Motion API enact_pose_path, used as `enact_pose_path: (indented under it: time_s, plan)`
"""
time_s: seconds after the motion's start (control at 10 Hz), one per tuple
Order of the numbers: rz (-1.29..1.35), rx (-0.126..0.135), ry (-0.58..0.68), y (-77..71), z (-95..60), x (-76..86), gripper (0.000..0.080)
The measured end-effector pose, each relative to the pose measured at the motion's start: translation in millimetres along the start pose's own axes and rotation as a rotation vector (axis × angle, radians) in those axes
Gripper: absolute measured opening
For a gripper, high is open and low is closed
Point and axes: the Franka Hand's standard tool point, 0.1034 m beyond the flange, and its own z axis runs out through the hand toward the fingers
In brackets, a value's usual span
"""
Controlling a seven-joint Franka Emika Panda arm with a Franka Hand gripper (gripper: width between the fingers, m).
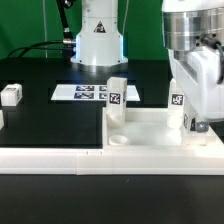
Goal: Assemble square table
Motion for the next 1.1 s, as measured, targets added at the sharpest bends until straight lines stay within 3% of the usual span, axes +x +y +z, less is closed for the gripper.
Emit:
enact_pose_path:
  time_s: [0.2, 0.5, 0.8, 0.9, 1.0, 1.1]
  plan:
    - [0.276, 0.023, 0.062, -2.5, -3.1, 9.9, 0.0281]
    - [0.3, 0.059, 0.097, -3.1, -2.7, 12.1, 0.0281]
    - [0.26, 0.068, 0.11, -1.9, -2.0, 13.3, 0.0281]
    - [0.243, 0.066, 0.111, -1.5, -1.4, 13.4, 0.0356]
    - [0.243, 0.065, 0.111, -1.4, -1.3, 13.3, 0.0356]
    - [0.242, 0.065, 0.111, -1.3, -1.2, 13.3, 0.0493]
